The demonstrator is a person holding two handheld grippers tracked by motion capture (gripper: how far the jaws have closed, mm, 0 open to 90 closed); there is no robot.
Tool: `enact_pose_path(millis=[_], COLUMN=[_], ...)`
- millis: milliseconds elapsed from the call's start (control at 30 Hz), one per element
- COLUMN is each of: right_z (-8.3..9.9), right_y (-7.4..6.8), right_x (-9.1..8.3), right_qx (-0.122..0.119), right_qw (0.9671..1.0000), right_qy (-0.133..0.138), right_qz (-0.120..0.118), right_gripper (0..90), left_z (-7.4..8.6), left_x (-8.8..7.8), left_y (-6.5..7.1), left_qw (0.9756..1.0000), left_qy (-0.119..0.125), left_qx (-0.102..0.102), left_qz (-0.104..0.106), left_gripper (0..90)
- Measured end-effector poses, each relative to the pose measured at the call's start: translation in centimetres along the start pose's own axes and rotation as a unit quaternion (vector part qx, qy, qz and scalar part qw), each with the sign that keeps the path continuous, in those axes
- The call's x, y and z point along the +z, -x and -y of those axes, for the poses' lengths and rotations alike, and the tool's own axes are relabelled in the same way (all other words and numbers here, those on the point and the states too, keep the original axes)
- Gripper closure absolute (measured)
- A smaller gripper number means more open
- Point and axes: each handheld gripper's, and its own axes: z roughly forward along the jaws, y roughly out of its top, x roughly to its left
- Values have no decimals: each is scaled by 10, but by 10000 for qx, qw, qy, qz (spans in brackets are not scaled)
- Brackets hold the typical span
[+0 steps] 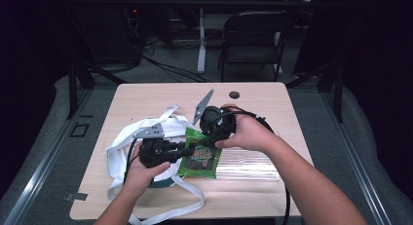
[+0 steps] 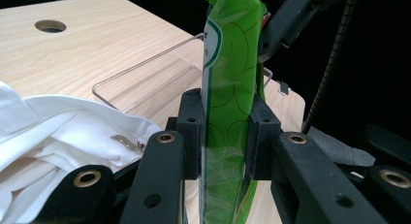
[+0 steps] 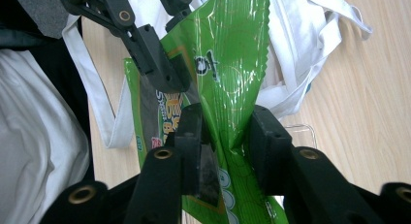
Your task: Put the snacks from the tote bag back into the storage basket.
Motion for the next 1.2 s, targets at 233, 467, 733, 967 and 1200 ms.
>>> enact_pose_path(millis=[233,467,733,967,1200], right_z=[1,-2,-3,0,4], right_y=[0,-1,-1,2,5], right_x=[-4,-8,-13,-20,-30], right_qx=[-36,-142,-252,-215,-182], right_qw=[9999,9998,9997,9997,9996], right_qy=[-24,-38,-37,-60,-42], right_qz=[-130,-140,-19,108,227], right_gripper=[747,761,762,762,762], left_z=[0,0,0,0,1], left_x=[0,-2,-3,-4,-7], left_y=[-1,-2,-4,-6,-9], left_qw=[9999,9999,9996,9994,9992], left_qy=[83,125,162,195,213], left_qx=[-49,-40,-202,-246,-271], left_qz=[40,-5,-86,-143,-194], left_gripper=[699,663,570,522,508])
